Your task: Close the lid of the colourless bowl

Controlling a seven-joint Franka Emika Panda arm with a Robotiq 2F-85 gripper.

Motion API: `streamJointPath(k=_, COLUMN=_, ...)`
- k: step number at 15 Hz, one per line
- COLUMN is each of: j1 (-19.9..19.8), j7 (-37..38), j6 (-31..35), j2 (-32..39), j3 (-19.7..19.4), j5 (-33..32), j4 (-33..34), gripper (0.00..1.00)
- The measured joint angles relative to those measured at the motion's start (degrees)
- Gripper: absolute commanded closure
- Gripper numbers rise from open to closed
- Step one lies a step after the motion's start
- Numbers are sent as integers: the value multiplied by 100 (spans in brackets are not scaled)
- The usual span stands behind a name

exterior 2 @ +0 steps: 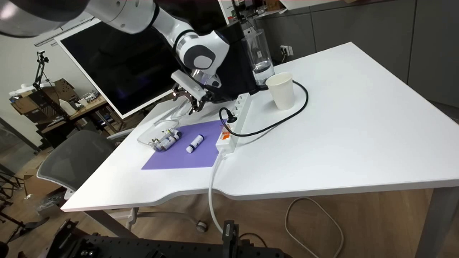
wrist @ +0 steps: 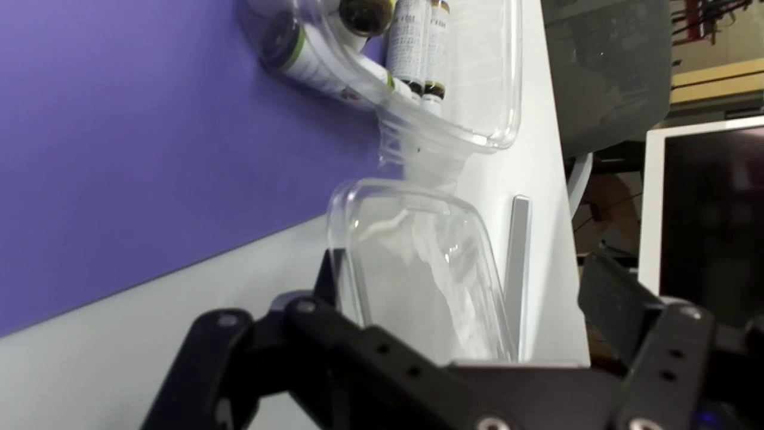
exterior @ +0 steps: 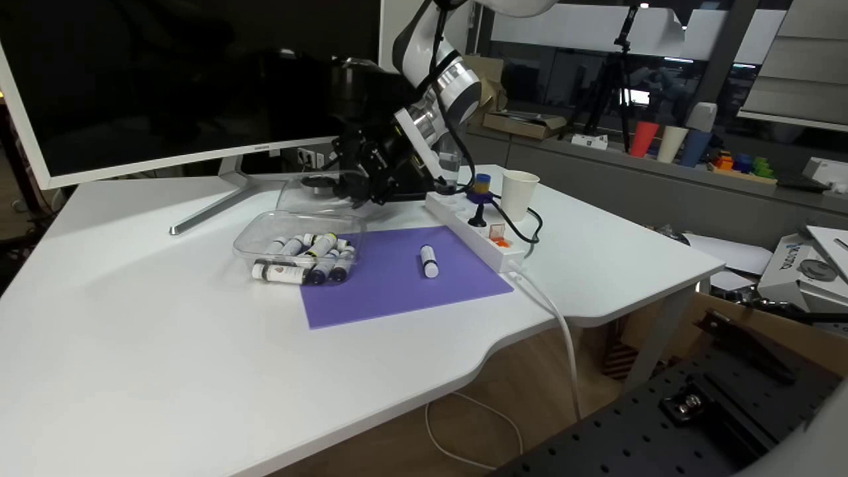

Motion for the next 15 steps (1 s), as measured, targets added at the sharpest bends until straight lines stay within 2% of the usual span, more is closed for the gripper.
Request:
streamJointPath(k=6, j1=-61, j7=-920, j6=-646, j2=-81, j3=25, j5=45, j4=20, gripper=0)
streamJointPath(k=15, j1=144, j7=-1738, j6=-750, j2=-583, j3=-21, j5=-345, j4=-198, gripper=0)
